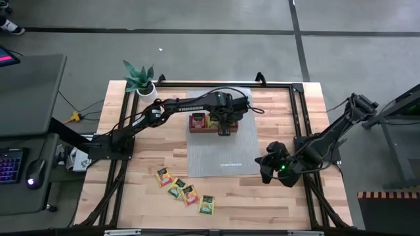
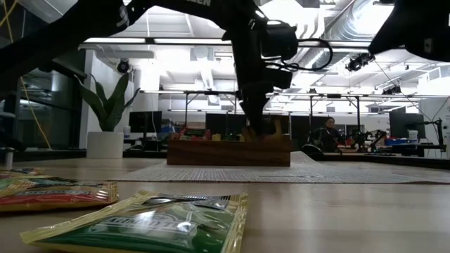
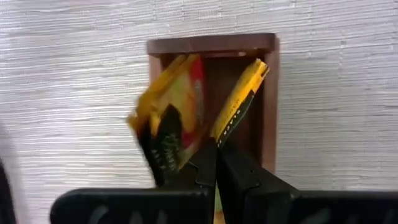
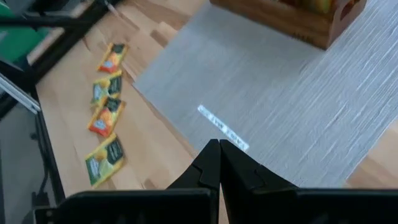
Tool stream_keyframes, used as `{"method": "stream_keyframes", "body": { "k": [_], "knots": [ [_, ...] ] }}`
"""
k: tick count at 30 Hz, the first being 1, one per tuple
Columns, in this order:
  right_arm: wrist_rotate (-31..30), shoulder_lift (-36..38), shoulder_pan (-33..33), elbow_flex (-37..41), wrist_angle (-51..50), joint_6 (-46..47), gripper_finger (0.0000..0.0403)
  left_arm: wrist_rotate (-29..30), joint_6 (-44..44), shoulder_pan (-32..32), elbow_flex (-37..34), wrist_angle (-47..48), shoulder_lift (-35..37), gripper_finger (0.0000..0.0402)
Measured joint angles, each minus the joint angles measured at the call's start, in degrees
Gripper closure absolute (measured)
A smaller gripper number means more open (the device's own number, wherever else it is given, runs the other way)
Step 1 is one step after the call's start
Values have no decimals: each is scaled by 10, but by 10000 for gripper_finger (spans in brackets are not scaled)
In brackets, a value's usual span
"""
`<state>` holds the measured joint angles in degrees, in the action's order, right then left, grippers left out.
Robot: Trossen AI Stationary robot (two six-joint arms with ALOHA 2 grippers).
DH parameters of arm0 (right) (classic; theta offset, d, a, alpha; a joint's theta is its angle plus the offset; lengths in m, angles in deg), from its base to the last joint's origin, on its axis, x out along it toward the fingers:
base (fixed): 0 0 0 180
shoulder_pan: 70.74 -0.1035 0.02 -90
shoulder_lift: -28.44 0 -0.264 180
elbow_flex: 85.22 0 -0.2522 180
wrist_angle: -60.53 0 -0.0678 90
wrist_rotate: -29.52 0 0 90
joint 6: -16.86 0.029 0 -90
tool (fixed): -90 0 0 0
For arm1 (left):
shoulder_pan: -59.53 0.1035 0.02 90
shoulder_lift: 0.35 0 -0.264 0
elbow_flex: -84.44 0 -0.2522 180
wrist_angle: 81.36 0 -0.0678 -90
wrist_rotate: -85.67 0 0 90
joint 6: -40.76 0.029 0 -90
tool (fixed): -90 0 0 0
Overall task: Pick & Place Tea
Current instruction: Put the orange tea bag into the right section of the wooden organizer, then put the yellow tea bag into the middle section of the wooden organizer
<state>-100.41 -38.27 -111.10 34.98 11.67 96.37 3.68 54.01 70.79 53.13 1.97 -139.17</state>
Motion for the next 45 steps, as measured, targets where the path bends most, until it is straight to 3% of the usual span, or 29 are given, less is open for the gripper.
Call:
{"method": "stream_keyframes", "body": {
  "k": [7, 15, 23, 36, 41, 45],
  "knots": [
    [20, -13, 0, 0, 3, 5, 403, 5, 0, 4, 0, 21, 0, 381],
    [20, -13, 0, 0, 3, 1, 403, 8, -13, 4, 0, 41, 0, 281],
    [20, -13, 0, 0, 3, 0, 403, 76, -16, 4, 0, 48, 15, 204],
    [13, -13, 0, 0, 3, -11, 403, 95, -51, 4, 1, 55, 57, 196],
    [12, -13, 0, 0, 4, -16, 403, 81, -95, 4, 2, 69, 82, 195],
    [11, -13, 0, 0, 4, -17, 403, 32, -145, 0, 0, 89, 106, 195]
  ]
}}
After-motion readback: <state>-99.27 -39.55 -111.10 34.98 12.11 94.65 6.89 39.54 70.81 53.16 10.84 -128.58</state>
